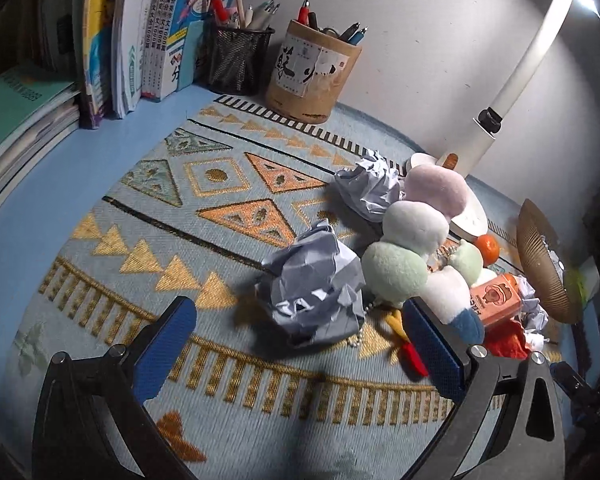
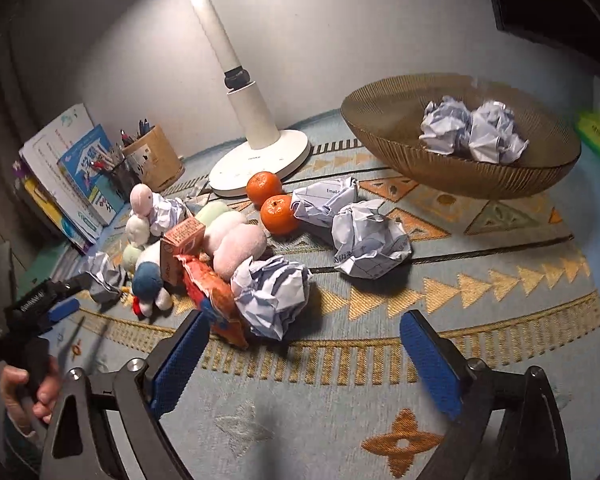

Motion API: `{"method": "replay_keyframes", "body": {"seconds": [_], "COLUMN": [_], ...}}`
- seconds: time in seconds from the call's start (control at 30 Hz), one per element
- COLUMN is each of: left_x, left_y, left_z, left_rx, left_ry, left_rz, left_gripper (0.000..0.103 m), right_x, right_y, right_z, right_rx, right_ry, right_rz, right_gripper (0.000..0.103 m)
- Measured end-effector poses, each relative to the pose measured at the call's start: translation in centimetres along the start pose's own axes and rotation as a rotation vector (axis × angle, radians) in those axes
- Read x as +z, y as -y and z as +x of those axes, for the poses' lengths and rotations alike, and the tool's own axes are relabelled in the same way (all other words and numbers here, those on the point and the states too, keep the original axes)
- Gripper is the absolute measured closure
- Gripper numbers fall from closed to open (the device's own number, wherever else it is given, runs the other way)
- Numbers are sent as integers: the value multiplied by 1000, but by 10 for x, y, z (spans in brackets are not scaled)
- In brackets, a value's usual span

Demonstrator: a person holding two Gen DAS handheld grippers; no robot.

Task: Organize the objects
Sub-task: 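Grasp a paper ball with the left gripper while the right grasps another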

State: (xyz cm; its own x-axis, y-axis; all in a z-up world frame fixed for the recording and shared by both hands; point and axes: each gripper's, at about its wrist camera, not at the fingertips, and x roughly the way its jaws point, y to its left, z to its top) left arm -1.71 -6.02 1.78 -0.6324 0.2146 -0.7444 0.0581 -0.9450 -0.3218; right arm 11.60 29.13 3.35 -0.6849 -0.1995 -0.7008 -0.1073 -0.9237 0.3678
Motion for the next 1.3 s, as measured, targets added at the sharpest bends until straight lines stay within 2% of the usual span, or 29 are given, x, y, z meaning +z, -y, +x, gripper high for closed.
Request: {"method": "replay_keyframes", "body": {"seconds": [0.07, 0.13, 0.27, 0.33, 0.37, 0.43, 0.57, 0.7, 0.83, 0.9, 1.0, 1.1, 1.13, 1.2, 1.3], "left_x": [4, 6, 5, 4, 3, 2, -6, -30, -61, -74, -89, -97, -98, -100, -102], "left_y": [1, 2, 13, 15, 16, 17, 27, 55, 86, 98, 112, 121, 122, 125, 128], "left_z": [11, 18, 22, 21, 19, 14, -4, -37, -49, -45, -39, -39, -41, -41, -40], "left_rx": [-2, 0, 27, 33, 26, 18, -3, -83, -173, -194, -182, -77, -78, -69, -71], "left_ry": [-9, -7, -5, 3, 14, 36, 82, 127, 121, 104, 96, 138, 154, 152, 147], "left_rz": [-9, -13, 47, 58, 64, 78, 116, 187, 227, 249, 288, 333, 339, 359, 384], "left_gripper": [1, 2, 45, 47, 49, 49, 50, 50, 50, 50, 49, 49, 49, 49, 48], "right_x": [6, 10, 12, 11, 10, 8, 5, -3, -19, -25, -34, -38, -37, -37, -39], "right_y": [4, 5, -4, -9, -11, -13, -12, -9, -6, -3, 4, 9, 8, 8, 6], "right_z": [11, 23, 41, 46, 48, 45, 17, -21, -40, -41, -34, -26, -27, -25, -22], "right_rx": [59, 83, 92, 88, 77, 74, 83, 34, -35, -65, -86, -99, -94, -104, -117], "right_ry": [-32, -55, -74, -81, -82, -62, 20, 93, 103, 94, 79, 56, 71, 73, 56], "right_rz": [61, 95, 78, 62, 49, 25, 7, -61, -134, -161, -168, -159, -163, -169, -173], "right_gripper": [23, 27, 41, 49, 58, 60, 61, 60, 60, 60, 60, 60, 60, 54, 37]}}
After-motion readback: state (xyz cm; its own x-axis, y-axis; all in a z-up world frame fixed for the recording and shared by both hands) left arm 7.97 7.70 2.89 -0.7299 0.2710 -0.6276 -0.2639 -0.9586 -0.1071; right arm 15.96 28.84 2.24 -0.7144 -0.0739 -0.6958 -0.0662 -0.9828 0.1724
